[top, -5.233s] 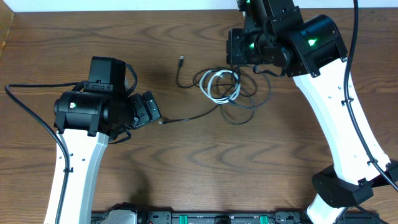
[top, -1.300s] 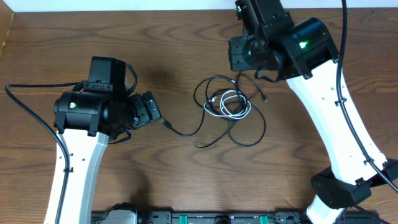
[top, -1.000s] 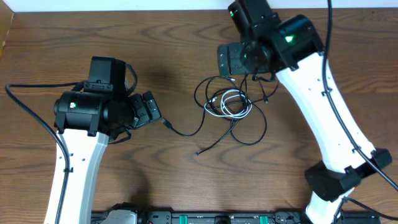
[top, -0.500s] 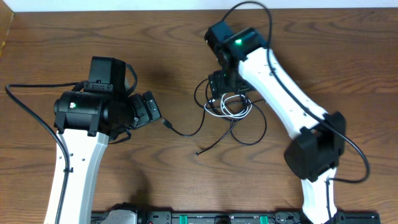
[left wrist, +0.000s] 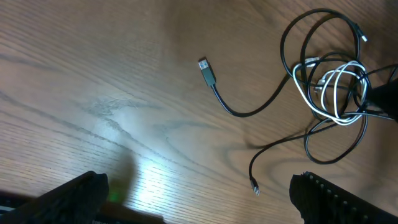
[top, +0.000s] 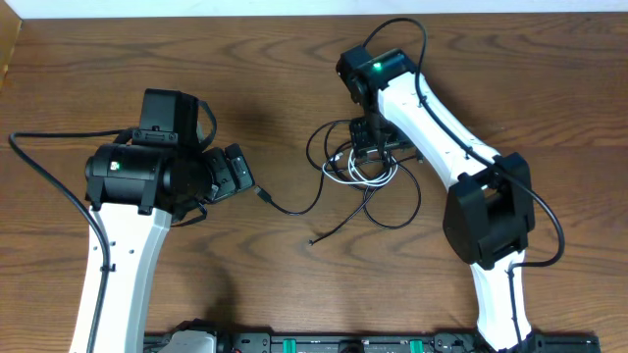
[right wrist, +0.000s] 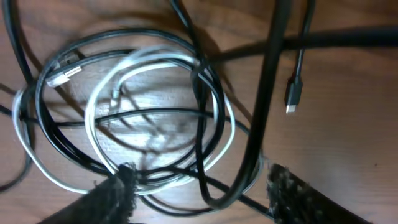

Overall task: Untangle cables
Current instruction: 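Lower the right gripper into the bundle and grasp a black cable, then lift the black cable with the right gripper toward the back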

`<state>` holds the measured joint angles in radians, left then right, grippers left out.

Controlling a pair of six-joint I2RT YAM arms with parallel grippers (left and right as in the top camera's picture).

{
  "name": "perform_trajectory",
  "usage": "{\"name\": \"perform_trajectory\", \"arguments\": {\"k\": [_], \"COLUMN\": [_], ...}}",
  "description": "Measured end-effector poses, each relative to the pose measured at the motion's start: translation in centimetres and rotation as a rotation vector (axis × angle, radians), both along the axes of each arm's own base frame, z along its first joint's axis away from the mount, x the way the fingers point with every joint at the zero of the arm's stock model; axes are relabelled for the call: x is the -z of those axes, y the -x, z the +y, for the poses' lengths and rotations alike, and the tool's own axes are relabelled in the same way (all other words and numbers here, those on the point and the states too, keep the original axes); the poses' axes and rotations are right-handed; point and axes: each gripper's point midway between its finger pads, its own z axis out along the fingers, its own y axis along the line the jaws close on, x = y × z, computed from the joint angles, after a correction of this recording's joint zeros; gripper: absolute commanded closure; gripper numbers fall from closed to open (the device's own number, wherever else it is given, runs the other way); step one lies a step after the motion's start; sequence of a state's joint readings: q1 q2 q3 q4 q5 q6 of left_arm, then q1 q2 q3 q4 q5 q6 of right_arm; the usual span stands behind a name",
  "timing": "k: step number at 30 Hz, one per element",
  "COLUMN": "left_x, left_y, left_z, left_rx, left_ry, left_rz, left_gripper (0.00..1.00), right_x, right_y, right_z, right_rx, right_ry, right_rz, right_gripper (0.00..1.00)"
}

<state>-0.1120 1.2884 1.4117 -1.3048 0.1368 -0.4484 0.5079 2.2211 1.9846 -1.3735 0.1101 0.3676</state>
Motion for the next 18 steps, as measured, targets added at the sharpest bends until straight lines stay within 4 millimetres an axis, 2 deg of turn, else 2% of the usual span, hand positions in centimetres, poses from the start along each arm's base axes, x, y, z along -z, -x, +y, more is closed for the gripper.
{"name": "perform_trajectory", "arguments": {"k": [3, 4, 6, 9, 14, 16, 18], "left_x": [0.0, 0.0, 0.0, 0.0, 0.0, 0.0, 0.0], "left_y": [0.0, 0.0, 0.0, 0.0, 0.0, 0.0, 0.0], "left_z": [0.0, 0.0, 0.0, 0.0, 0.0, 0.0, 0.0], "left_rx": [0.0, 0.0, 0.0, 0.0, 0.0, 0.0, 0.0], "left_ry": [0.0, 0.0, 0.0, 0.0, 0.0, 0.0, 0.0], "left_rz": [0.0, 0.0, 0.0, 0.0, 0.0, 0.0, -0.001], "left_gripper": [0.02, 0.02, 0.02, 0.02, 0.02, 0.02, 0.02], "right_x": [0.2, 0.4, 1.1, 2.0, 1.6, 0.2, -2.2], "right_y": [-0.4, -0.5, -0.5, 0.0, 1.0, 1.2, 0.6], "right_z": [0.2, 0.2, 0.2, -0.4, -0.9, -1.1, -0.7], "right_rx": [0.0, -0.001, -0.005, -0.009, -0.006, -0.006, -0.009], "right_ry": [-0.007, -0.008, -0.005, 0.018, 0.042, 0.049, 0.032], "right_rz": [-0.017, -0.021, -0.023, -0.004, 0.039, 0.048, 0.018], "right_gripper": [0.46, 0.51, 0.66, 0.99, 0.99, 0.99, 0.99]}}
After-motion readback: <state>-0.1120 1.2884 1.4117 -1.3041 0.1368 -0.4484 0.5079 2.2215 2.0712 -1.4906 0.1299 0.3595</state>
